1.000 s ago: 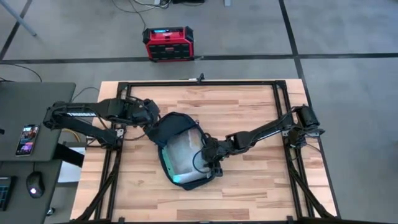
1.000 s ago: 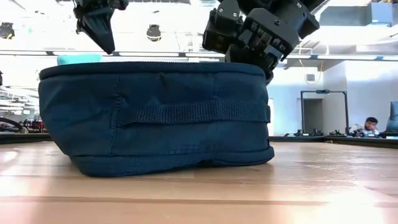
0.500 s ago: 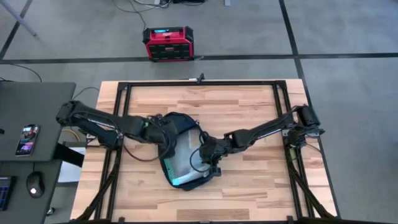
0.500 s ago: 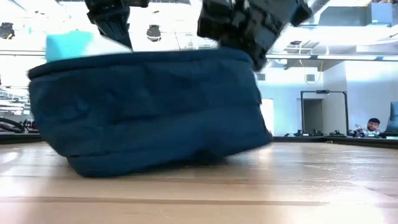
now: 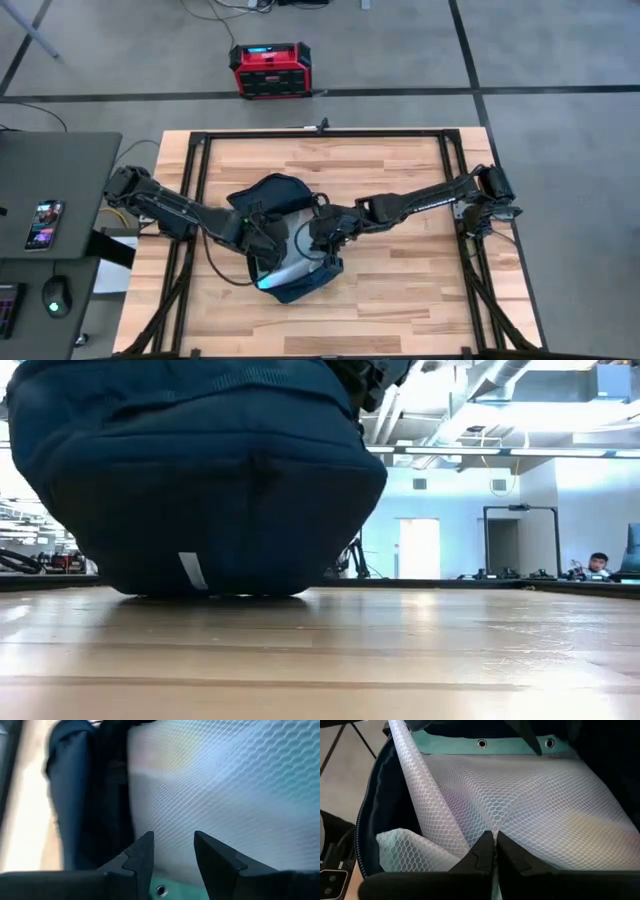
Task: Unpack backpack
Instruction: Remove the zip bag from the backpack
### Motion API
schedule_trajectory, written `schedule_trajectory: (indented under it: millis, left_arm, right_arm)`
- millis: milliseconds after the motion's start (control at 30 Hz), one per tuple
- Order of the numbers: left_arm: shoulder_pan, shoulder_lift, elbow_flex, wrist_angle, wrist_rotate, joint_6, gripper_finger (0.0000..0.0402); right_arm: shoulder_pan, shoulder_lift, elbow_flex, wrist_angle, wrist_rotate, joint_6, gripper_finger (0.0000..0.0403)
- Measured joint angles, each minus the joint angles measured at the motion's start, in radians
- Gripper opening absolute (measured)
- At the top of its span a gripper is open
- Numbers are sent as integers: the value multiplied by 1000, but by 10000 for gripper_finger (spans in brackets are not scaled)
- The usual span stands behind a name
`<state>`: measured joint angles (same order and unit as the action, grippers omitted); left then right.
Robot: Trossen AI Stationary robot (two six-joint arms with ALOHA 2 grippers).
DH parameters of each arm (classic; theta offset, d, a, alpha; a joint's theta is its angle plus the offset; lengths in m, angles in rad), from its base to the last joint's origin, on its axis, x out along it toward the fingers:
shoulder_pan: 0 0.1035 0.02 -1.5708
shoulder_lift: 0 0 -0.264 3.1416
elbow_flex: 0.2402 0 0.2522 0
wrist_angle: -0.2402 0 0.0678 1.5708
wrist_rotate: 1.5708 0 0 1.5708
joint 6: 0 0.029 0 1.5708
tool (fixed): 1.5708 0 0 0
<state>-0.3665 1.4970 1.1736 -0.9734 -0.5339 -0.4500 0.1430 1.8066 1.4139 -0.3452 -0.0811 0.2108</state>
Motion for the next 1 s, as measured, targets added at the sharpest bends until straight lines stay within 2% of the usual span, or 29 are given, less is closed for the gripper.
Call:
schedule_trajectory:
  millis: [133,267,467,633,733,867,1000]
  left_arm:
    - [-20,-20,0,-72,-72,-53,125]
    - [-43,-63,0,-70,-73,-79,125]
    - [-88,-162,0,24,-17,-121,125]
    - [-163,-225,2,219,54,-61,125]
    - [-202,-214,2,296,86,-35,125]
    - [-223,-166,2,315,80,-56,125]
    - [-220,-91,2,302,-51,-93,125]
  right_arm:
    - [-9,-26,2,-18,0,0,0]
    - [-20,-37,3,-46,0,-1,0]
    - [-42,-34,3,-58,0,-19,0]
    - [-78,-31,3,-41,4,-44,0]
    - [-99,-31,3,-2,4,-55,0]
    - [-126,-31,3,21,3,-55,0]
    - [-134,-31,3,16,4,-74,0]
